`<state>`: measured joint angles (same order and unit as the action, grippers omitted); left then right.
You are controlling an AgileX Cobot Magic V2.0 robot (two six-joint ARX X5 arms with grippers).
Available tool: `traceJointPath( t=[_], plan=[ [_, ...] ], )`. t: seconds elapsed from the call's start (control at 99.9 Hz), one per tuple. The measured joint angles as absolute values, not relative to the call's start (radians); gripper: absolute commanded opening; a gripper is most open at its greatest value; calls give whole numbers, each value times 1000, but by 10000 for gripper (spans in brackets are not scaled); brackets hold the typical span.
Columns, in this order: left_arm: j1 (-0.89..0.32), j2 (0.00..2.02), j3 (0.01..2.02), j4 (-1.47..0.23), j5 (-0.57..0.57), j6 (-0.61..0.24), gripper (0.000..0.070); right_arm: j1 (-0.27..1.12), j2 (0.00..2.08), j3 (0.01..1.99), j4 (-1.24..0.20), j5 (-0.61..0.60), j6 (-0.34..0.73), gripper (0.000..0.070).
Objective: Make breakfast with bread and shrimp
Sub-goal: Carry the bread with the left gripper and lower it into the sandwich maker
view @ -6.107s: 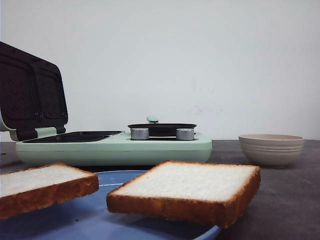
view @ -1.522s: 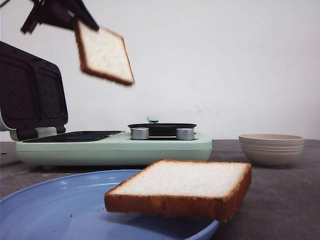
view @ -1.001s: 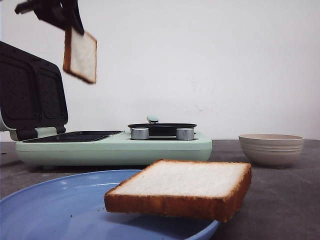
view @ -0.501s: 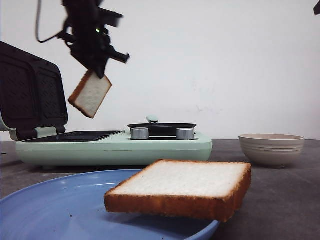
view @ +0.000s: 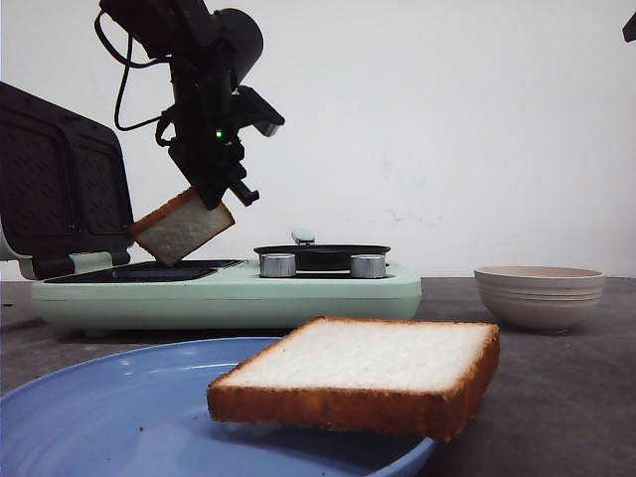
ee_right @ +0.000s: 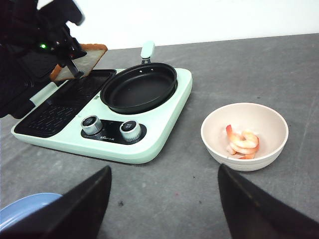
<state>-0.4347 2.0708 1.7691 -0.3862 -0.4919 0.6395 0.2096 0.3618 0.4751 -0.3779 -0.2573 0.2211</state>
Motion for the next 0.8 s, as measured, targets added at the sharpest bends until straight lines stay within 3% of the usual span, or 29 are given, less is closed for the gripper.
traceJointPath(
  t=[0.35,0.41,0.451,0.471,0.551,0.721,0.801],
  plan=[
    [-427,2078,1769,-410,-470,653,8,210,362,475,-378,-227,207,418],
    [-426,2079,1769,-410,-445,631,113,210,363,476,-378,-219,205,418],
    [-424,2080,1769,-410,-430,612,242,210,365,475,-377,-216,205,418],
    [-423,2080,1769,-410,-427,604,359,210,367,475,-377,-214,205,418],
    [-423,2080,1769,-407,-422,576,563,210,372,476,-377,-213,205,418],
    [-423,2080,1769,-406,-421,554,700,210,374,476,-377,-212,205,418],
    [-423,2080,1769,-412,-420,549,700,210,374,475,-377,-210,205,418]
  ],
)
